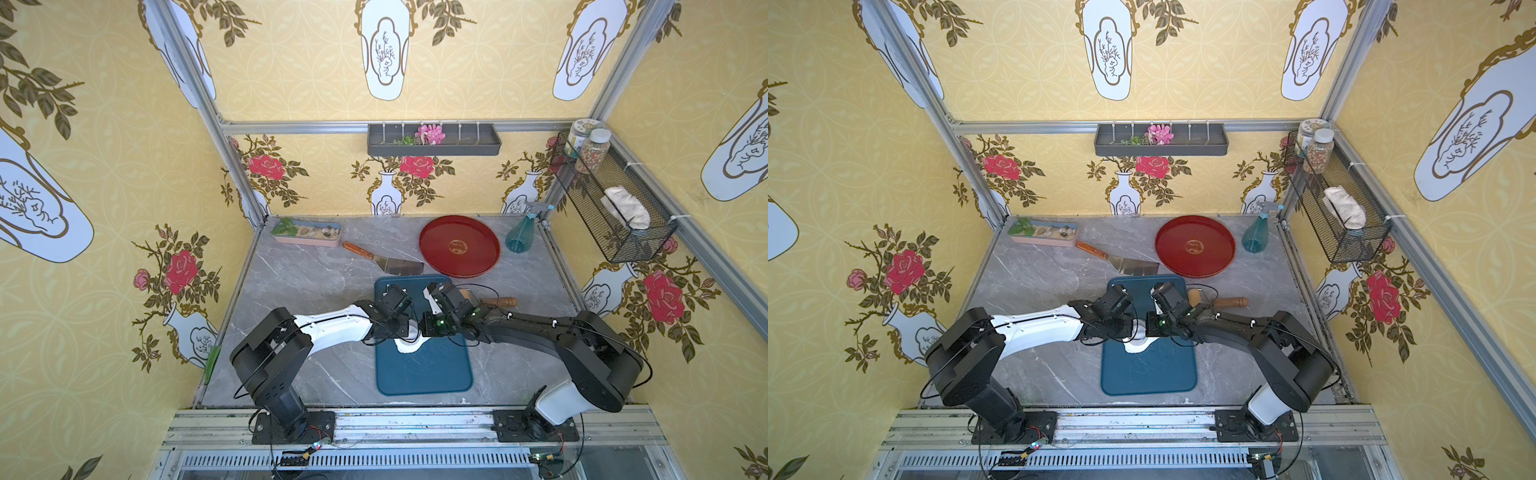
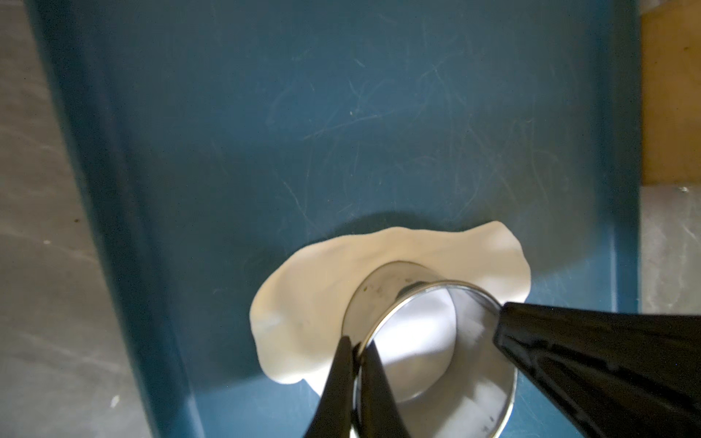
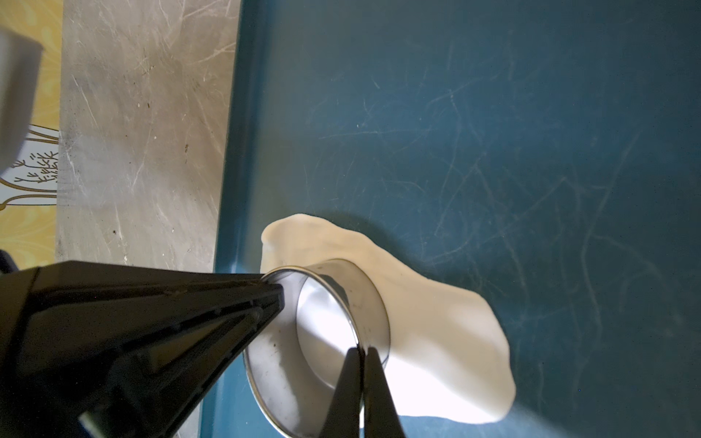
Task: Roll out the dumpling wrappers from the dough
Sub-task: Press the dumpling wrapper on the work surface.
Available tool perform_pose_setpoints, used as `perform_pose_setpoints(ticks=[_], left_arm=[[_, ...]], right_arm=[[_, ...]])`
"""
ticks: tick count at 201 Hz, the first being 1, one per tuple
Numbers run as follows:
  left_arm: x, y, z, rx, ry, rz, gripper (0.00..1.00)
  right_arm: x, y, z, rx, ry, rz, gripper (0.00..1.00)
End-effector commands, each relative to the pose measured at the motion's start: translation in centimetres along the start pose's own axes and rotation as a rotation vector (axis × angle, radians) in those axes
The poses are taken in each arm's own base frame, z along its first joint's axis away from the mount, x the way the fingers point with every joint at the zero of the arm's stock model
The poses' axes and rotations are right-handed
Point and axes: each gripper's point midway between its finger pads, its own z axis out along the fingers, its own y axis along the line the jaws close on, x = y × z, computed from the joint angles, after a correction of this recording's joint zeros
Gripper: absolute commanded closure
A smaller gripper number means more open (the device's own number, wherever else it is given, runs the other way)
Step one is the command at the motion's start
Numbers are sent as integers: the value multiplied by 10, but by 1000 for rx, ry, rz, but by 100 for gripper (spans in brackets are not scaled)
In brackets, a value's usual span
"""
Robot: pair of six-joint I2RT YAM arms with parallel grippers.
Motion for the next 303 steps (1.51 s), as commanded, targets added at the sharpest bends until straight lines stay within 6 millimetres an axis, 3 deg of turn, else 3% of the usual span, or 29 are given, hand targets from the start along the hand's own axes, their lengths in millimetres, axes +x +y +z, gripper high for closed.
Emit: perform_pose_setpoints(ticks=[1,123,180,223,303], left_arm=[[23,12,8,-36,79,-10,100],[71,40,20,-102,229,-46,100],[90,30,9,-83,301,-45,100],[92,15,-2,-18,317,-37,100],[84,16,-1,-52,361,35,100]], right_arm=[[23,-27,4,106,71,22,100],[53,-48,8,214,206,41,100],[49,-58,8,249,291,15,100],[40,-56,-6,248,300,7,100],[57,-45,-10,248,373,28,100]])
